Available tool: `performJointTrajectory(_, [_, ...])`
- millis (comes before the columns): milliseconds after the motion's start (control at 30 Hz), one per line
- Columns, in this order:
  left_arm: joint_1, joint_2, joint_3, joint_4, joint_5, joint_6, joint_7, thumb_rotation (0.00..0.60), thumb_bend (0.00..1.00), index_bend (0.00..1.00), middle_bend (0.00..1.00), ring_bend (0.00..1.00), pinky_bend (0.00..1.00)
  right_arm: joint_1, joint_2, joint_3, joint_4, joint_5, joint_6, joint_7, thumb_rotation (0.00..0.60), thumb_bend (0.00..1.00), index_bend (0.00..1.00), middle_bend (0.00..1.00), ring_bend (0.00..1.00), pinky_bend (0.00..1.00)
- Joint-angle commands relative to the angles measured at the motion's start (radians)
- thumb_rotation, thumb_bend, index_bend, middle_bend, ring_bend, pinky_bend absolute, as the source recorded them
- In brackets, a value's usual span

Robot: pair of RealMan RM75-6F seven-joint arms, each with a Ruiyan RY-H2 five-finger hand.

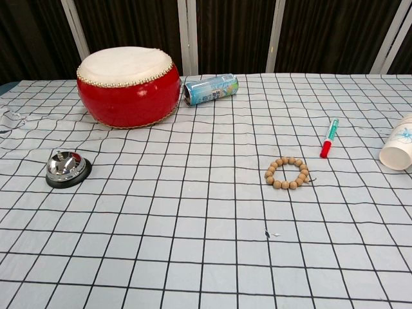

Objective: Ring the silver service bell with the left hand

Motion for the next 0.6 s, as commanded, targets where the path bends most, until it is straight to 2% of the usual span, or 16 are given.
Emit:
performJointTrajectory(33, [0.001, 0.000, 0.001, -0.001, 0.000, -0.001, 0.002, 0.600, 0.97, 0.00, 0.00, 0.00, 0.00, 0.001, 0.000, -0.001, 0.000, 0.000, -0.002, -0.001, 0.600, 0.40, 0.16, 0.08, 0.12, 0.04])
performJointTrajectory(300, [0.000, -0.007, 0.002, -0.002, 0.009, -0.002, 0.020, 0.600, 0.98, 0.00, 0.00, 0.00, 0.00, 0.001, 0.000, -0.002, 0.000, -0.003, -0.002, -0.001, 0.600, 0.40, 0.16, 0.08, 0.12, 0.04])
performJointTrajectory(600, [-0.030, -0.032, 0.008, 0.006, -0.002, -0.072, 0.055, 0.600, 0.98, 0.00, 0.00, 0.00, 0.00, -0.002, 0.002, -0.002, 0.002, 0.002, -0.001, 0.003, 0.600, 0.40, 0.16, 0.08, 0.12, 0.04])
